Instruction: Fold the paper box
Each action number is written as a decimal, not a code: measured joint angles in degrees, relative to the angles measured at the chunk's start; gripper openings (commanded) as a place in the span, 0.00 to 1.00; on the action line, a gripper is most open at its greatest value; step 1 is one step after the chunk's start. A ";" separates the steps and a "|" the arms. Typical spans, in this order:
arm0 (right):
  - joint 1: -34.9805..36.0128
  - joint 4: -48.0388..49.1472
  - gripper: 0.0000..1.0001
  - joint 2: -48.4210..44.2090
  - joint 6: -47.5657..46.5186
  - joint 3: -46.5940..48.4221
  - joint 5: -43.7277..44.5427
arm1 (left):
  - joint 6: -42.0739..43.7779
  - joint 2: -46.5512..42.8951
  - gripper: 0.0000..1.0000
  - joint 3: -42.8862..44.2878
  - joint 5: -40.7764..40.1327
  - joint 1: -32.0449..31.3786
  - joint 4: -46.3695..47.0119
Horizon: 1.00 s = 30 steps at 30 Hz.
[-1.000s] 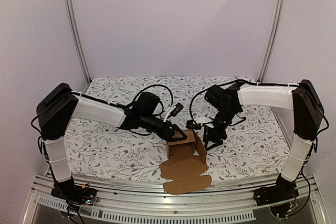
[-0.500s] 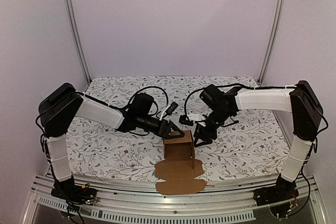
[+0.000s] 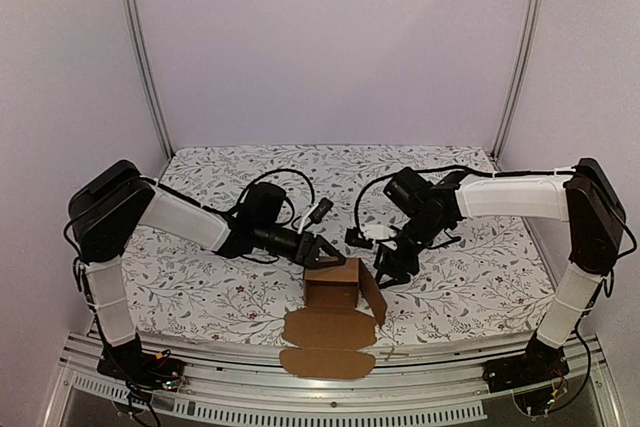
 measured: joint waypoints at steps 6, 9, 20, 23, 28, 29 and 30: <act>1.22 -0.87 0.72 -1.70 0.48 -0.50 0.68 | 0.72 -2.25 0.60 -0.59 -2.19 0.00 -2.27; 4.44 -0.85 0.76 -3.26 0.74 -1.53 2.21 | 1.36 -3.87 0.59 -1.62 -3.76 0.00 -3.02; 13.40 5.01 0.89 -1.03 8.87 -0.50 11.15 | 1.09 -5.38 0.58 -4.68 -6.08 -0.02 -1.16; 13.29 5.64 0.90 1.60 11.21 0.74 12.90 | 1.07 -7.08 0.59 -6.21 -7.34 -0.04 -1.18; 12.94 6.10 0.90 1.86 12.83 0.79 15.06 | 2.58 -11.30 0.59 -6.08 -10.10 -0.04 -5.79; 12.81 6.12 0.90 1.86 13.14 0.83 15.15 | 3.19 -11.89 0.59 -5.33 -10.69 -0.04 -7.10; 12.61 6.12 0.90 1.75 13.44 1.11 15.21 | 3.56 -12.13 0.59 -4.57 -11.17 -0.02 -8.31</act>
